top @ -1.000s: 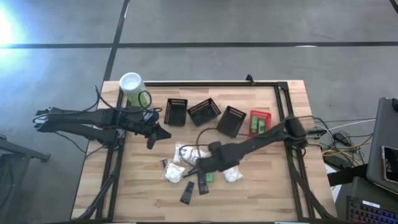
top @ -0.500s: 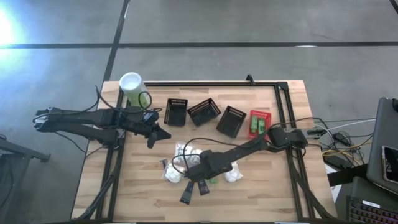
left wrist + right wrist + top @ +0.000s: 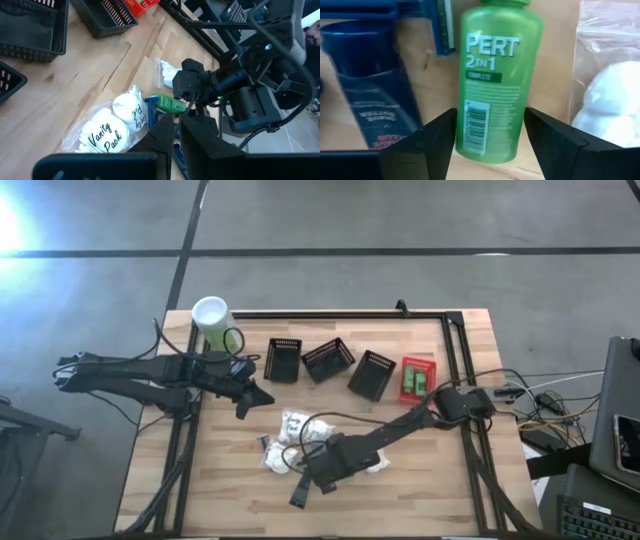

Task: Pick & Place Travel size toiletries
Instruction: Put the shampoo into the red bin

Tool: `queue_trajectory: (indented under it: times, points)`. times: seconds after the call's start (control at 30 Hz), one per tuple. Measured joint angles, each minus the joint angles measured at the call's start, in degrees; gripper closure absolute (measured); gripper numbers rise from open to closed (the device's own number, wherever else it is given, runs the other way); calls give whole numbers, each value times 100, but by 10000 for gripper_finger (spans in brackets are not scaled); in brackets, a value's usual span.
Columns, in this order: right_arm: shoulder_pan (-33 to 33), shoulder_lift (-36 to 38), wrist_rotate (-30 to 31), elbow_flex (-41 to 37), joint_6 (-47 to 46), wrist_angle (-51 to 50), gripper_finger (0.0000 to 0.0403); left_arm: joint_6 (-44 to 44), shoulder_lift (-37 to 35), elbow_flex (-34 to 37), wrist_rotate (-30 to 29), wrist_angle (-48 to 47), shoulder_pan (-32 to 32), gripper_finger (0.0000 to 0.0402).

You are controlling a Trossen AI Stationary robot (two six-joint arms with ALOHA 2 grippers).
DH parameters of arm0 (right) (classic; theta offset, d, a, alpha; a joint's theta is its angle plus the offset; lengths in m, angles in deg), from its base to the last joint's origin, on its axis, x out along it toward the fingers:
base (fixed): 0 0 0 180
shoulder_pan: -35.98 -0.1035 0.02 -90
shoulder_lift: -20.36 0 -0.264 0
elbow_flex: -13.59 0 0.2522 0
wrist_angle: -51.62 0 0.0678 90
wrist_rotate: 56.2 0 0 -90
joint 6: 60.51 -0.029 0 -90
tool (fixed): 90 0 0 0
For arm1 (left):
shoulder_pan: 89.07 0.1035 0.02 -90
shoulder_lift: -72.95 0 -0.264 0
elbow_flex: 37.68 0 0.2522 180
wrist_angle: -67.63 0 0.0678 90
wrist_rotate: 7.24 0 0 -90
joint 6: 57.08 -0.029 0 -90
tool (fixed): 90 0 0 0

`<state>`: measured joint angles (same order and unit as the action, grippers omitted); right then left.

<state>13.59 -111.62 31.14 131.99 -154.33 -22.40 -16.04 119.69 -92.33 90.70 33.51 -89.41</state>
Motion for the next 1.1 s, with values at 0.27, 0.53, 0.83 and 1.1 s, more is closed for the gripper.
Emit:
queue_trajectory:
  times: [0.27, 0.53, 0.83, 1.1]
  points:
    - [2, 28, 379, -17, 474, 18, 212, -3, 0, 0, -2, 3, 0, 367]
    - [62, 138, 688, 235, 658, -650, 285, -4, 0, 0, -2, 4, 0, 367]
    - [332, 1757, 1197, -536, -323, -1885, 285, -7, 0, 0, -4, 1, 0, 367]
    - [1364, 3897, 1196, -2896, -626, -1671, 281, -7, 0, 0, -2, -9, 0, 367]
